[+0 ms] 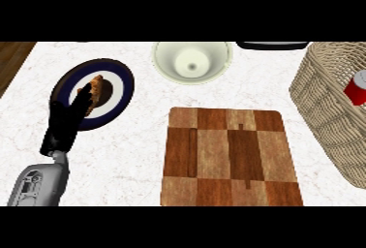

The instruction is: Pick the can from the cutting board and place it in the basket

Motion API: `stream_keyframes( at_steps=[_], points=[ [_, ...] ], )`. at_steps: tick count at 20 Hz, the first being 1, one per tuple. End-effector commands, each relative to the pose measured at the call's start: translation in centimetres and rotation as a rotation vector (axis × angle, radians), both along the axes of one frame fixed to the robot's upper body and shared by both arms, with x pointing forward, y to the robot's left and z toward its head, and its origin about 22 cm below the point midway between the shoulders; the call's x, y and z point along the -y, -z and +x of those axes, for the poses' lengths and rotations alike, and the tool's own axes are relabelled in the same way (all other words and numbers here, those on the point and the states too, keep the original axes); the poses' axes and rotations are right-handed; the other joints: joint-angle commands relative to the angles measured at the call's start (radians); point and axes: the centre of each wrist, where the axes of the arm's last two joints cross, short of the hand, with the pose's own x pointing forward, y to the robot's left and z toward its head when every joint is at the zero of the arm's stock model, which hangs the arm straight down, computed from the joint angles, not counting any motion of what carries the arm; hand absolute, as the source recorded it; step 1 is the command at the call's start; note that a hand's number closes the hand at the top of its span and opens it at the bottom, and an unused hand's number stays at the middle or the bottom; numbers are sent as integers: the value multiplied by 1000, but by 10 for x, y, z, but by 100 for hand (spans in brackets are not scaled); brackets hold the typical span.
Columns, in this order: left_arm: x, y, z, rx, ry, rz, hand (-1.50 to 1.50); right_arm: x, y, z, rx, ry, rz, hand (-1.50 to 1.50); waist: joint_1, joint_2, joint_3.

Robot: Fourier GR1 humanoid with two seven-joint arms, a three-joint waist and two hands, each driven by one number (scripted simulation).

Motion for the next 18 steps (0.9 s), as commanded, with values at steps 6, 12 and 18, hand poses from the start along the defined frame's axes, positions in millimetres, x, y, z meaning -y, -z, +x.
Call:
stream_keyframes(
  at_steps=[6, 12, 18],
  points=[
    [3, 1, 6, -2, -9, 2, 0, 13, 33, -1, 176, 22, 168, -150, -3, 0, 0],
    [8, 9, 5, -17, -8, -3, 0, 44, 2, -18, 386, 167, 242, -150, -9, -1, 0],
    [15, 1, -1, -12, -1, 8, 0, 100, 2, -49, 391, 334, 352, -150, -4, -1, 1]
  ],
)
